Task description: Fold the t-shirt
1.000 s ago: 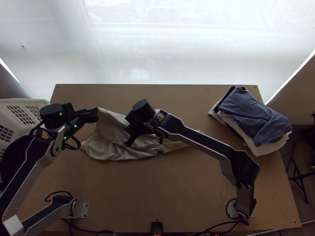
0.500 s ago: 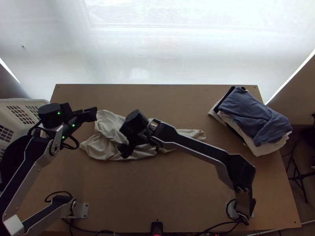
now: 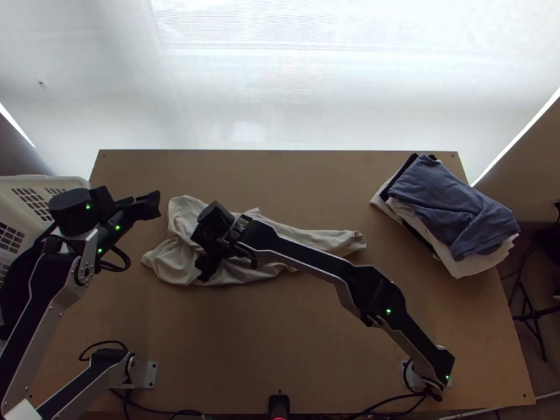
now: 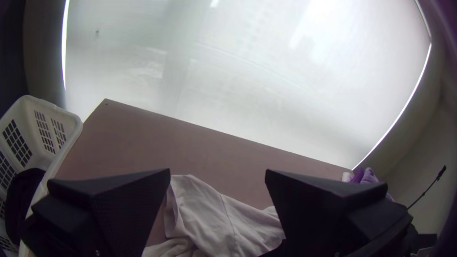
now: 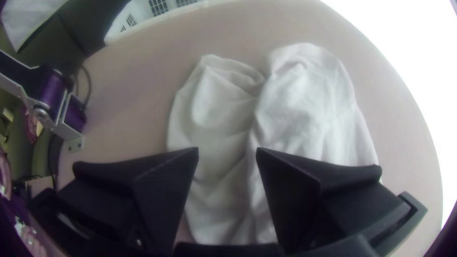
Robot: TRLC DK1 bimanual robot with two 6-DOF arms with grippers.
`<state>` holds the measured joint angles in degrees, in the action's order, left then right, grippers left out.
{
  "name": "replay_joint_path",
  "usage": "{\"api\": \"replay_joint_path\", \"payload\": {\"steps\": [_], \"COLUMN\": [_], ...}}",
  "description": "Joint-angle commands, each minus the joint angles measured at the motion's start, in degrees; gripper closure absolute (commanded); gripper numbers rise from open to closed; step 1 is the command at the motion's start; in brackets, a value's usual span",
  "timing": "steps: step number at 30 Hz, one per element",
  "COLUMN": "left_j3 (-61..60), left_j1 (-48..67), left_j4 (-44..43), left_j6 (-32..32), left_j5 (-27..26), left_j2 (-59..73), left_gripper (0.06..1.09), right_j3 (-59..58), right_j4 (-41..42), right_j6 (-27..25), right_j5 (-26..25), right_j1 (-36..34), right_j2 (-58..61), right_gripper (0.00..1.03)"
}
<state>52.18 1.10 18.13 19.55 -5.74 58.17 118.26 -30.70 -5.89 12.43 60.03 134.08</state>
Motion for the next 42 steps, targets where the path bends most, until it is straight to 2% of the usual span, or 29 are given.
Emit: {"api": "replay_joint_path", "payload": {"steps": [1, 3, 4, 9, 11, 20, 23, 25, 26, 27, 28, 30, 33, 42], "left_j3": [-0.2, -0.2, -0.2, -0.1, 0.1, 0.7, 1.0, 1.0, 1.0, 0.9, 0.9, 0.8, 0.7, 0.1], "left_j1": [-2.2, -2.5, -2.7, -2.7, -2.7, -2.7, -2.7, -2.7, -2.7, -2.7, -2.6, -2.6, -2.7, -4.1], "left_j4": [0.9, 1.2, 1.2, 1.2, 1.2, 1.3, 1.3, 1.3, 1.3, 1.3, 1.3, 1.3, 1.2, 1.2], "left_j6": [-0.9, -1.1, -1.2, -1.3, -1.3, -1.3, -1.3, -1.3, -1.3, -1.3, -1.3, -1.3, -1.2, -0.9], "left_j5": [-0.3, -0.4, -0.4, -0.6, -0.6, -0.8, -0.8, -0.9, -0.9, -0.9, -0.9, -0.9, -0.9, -0.9], "left_j2": [-1.7, -1.7, -1.8, -1.7, -1.5, -1.0, -0.9, -0.5, -0.4, -0.3, -0.3, -0.2, -0.2, -0.4], "left_gripper": [0.12, 0.12, 0.12, 0.12, 0.12, 0.12, 0.12, 0.12, 0.12, 0.12, 0.12, 0.12, 0.12, 0.12], "right_j3": [5.2, 5.2, 5.3, 4.8, 3.9, -5.1, -9.0, -9.6, -9.6, -9.6, -9.6, -9.5, -9.3, -4.0], "right_j4": [-0.2, -0.2, 0.0, 0.1, 0.1, 1.0, 2.4, 2.4, 2.3, 2.2, 2.2, 2.2, 2.3, 2.4], "right_j6": [-0.5, -1.0, -1.2, -0.2, 0.1, 2.5, 1.8, 1.3, 1.5, 1.4, 0.8, -1.5, -4.8, -7.0], "right_j5": [0.0, 0.0, 0.0, 0.0, 0.0, 0.1, 0.1, 0.1, 0.1, 0.1, 0.1, 0.1, 0.0, -0.2], "right_j1": [-1.1, -1.5, -1.7, -3.5, -4.3, -7.5, -7.6, -7.5, -7.3, -6.6, -5.9, -3.8, -0.9, 0.1], "right_j2": [5.3, 5.4, 5.4, 5.0, 4.3, -5.6, -9.7, -10.2, -10.2, -10.2, -10.2, -10.2, -9.5, -2.1], "right_gripper": [0.52, 0.72, 0.79, 0.82, 1.0, 1.0, 0.99, 0.92, 0.83, 0.69, 0.62, 0.56, 0.56, 0.57]}}
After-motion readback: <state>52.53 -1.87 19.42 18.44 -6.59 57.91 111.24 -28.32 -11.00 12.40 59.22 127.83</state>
